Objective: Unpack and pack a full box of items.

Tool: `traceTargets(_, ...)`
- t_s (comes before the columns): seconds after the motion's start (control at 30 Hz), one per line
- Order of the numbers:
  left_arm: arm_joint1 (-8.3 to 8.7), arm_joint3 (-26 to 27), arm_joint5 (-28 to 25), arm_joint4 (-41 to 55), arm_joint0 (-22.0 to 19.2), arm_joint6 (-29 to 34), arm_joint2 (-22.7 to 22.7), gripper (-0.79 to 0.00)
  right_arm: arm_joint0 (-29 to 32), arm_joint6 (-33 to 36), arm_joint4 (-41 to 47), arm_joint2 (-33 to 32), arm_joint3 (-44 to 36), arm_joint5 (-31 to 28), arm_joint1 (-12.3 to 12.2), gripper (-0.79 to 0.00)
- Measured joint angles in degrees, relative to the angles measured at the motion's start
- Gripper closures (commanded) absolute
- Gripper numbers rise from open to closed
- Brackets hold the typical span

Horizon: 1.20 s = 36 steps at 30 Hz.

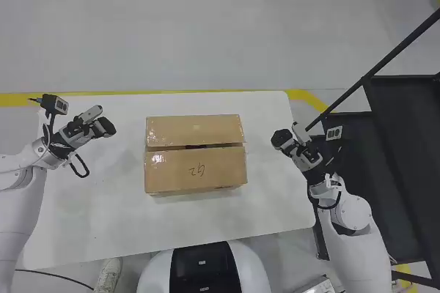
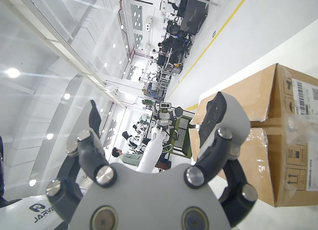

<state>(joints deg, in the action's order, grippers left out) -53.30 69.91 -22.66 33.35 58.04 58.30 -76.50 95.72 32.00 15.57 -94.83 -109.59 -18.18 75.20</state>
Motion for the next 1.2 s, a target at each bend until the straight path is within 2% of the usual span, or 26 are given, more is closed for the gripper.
traceTargets(0.17,0.22,2.4,1.3,-4.6,0.3,2.6,0.8,-0.785,-3.4,7.4,-6.9,1.0,2.1,1.3,-0.8,-0.785)
traceTargets(0.4,0.27,1.3,-5.9,-6.4,0.7,8.2,1.3,-0.785,-10.7,19.6,-15.1,1.3,9.5,-1.5,-2.4,-0.785)
traceTargets(0.53,0.04,0.2,-8.1,-6.1,0.3,10.4,2.4,-0.785,-14.4,25.3,-18.1,1.7,14.1,-3.0,-3.2,-0.785)
traceTargets(0.77,-0.33,-1.4,-9.4,-4.1,-0.5,11.1,3.3,-0.785,-18.4,23.4,-21.7,4.4,20.6,-5.3,-3.6,-0.785)
traceTargets(1.03,-0.80,-1.5,-8.8,-3.2,-1.0,11.1,4.7,-0.785,-20.0,24.0,-20.0,9.0,24.0,-6.4,-3.7,-0.785)
traceTargets(1.2,-1.01,-1.8,-8.1,-3.5,-1.2,11.3,5.5,-0.785,-19.9,25.5,-15.7,9.6,23.8,-7.3,-4.0,-0.785)
